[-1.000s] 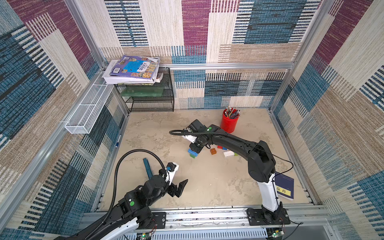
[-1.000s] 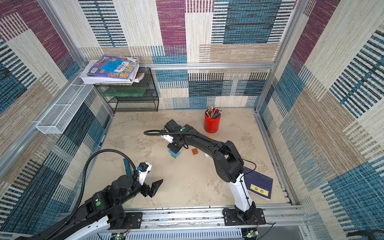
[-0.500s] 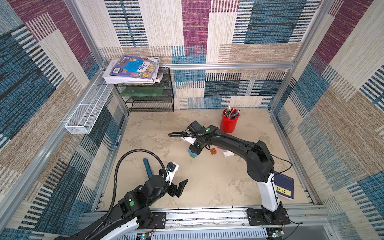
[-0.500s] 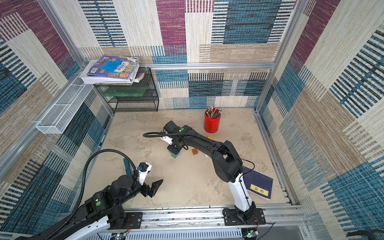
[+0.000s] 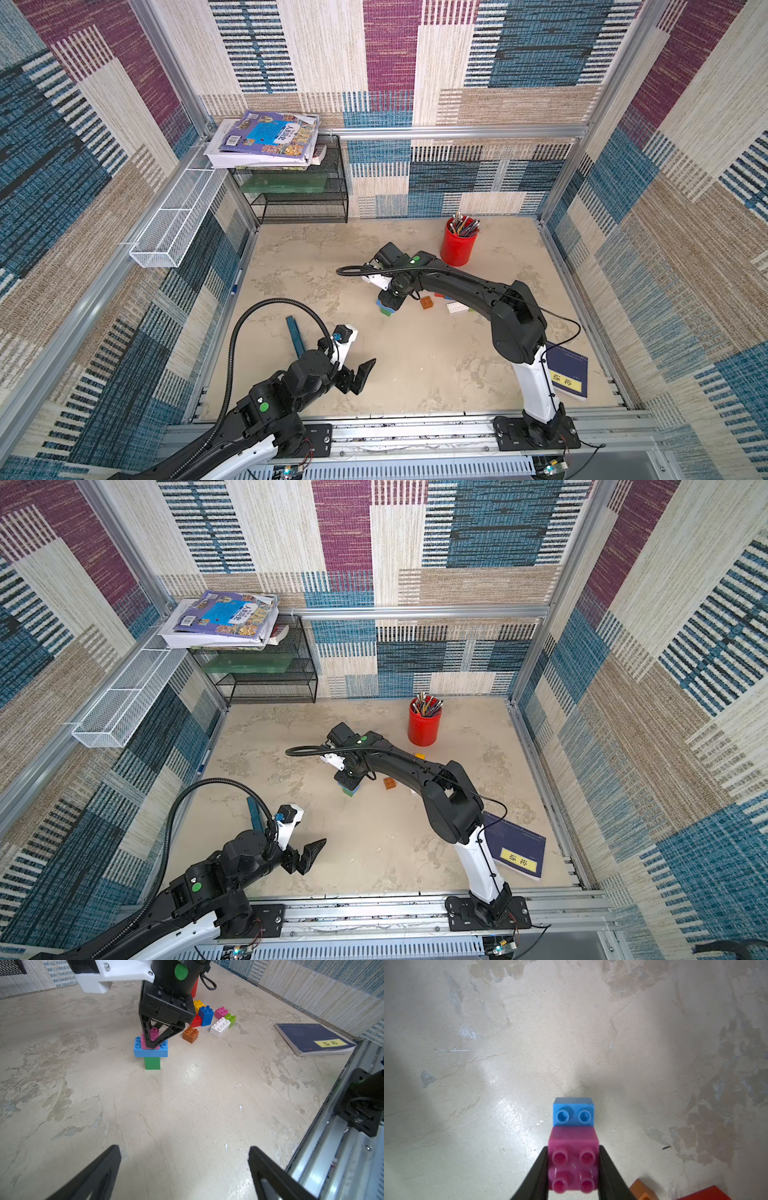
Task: Assemble the letter f with lego
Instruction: Assemble the lego brick with the lego brick.
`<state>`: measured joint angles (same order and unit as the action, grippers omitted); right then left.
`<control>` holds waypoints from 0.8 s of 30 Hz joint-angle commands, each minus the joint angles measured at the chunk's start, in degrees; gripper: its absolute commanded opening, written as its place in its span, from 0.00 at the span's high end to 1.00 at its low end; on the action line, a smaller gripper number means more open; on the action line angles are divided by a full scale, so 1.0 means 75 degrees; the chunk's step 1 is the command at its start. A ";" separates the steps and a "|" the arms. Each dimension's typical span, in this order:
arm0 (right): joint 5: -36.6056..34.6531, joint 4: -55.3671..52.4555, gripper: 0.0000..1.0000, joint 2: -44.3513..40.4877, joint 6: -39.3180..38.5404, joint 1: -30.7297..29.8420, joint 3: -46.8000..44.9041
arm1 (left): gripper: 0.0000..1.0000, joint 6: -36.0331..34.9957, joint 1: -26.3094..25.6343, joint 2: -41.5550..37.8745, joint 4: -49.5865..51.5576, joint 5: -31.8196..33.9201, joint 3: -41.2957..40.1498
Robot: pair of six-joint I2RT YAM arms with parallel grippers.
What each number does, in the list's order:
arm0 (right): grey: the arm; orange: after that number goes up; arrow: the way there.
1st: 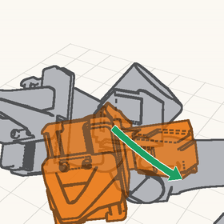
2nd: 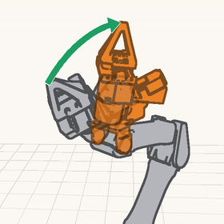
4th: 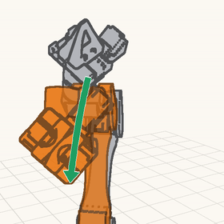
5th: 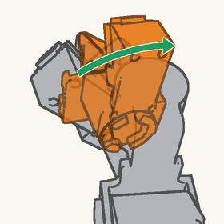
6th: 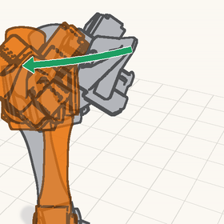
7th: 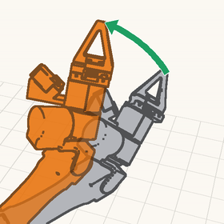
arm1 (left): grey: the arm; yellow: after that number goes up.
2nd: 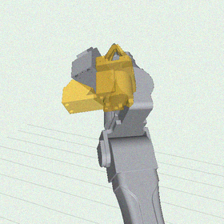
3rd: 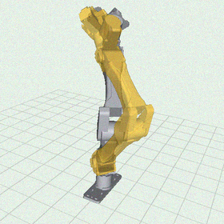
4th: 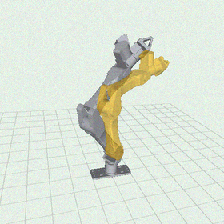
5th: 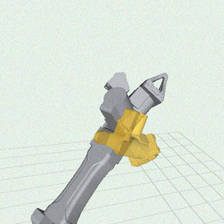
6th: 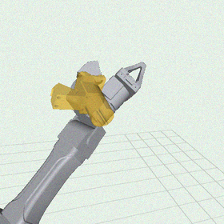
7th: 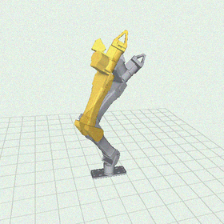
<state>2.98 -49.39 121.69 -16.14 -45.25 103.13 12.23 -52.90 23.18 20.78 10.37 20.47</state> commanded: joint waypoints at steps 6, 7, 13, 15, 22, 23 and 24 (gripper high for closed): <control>0.0222 -0.0329 0.67 0.0131 -0.0098 0.0010 -0.0102 | 0.01 -0.0008 0.0010 -0.0008 -0.0182 0.0050 -0.0001; 0.0235 -0.0339 0.67 0.0148 -0.0086 0.0022 -0.0142 | 0.01 -0.0013 0.0011 -0.0014 -0.0181 0.0047 -0.0004; 0.0173 -0.0247 0.68 0.0170 0.0005 0.0066 -0.0529 | 0.01 -0.0002 0.0010 -0.0007 -0.0187 0.0047 -0.0022; 0.0233 -0.0034 0.68 0.0107 0.0068 0.0076 -0.0798 | 0.01 -0.0005 0.0001 -0.0006 -0.0181 0.0054 -0.0021; 0.0377 0.0408 0.68 0.0079 0.0271 0.0057 -0.1431 | 0.01 -0.0002 0.0008 -0.0008 -0.0172 0.0047 -0.0011; 0.0376 0.0426 0.68 0.0065 0.0277 0.0057 -0.1430 | 0.01 -0.0005 0.0009 -0.0008 -0.0180 0.0050 -0.0022; 0.0358 0.0438 0.67 0.0049 0.0287 0.0057 -0.1402 | 0.01 -0.0002 0.0008 -0.0008 -0.0186 0.0047 -0.0021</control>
<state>5.89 -37.32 119.92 -15.14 -44.62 94.21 12.23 -52.90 23.18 20.78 10.37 20.43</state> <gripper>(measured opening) 0.368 0.986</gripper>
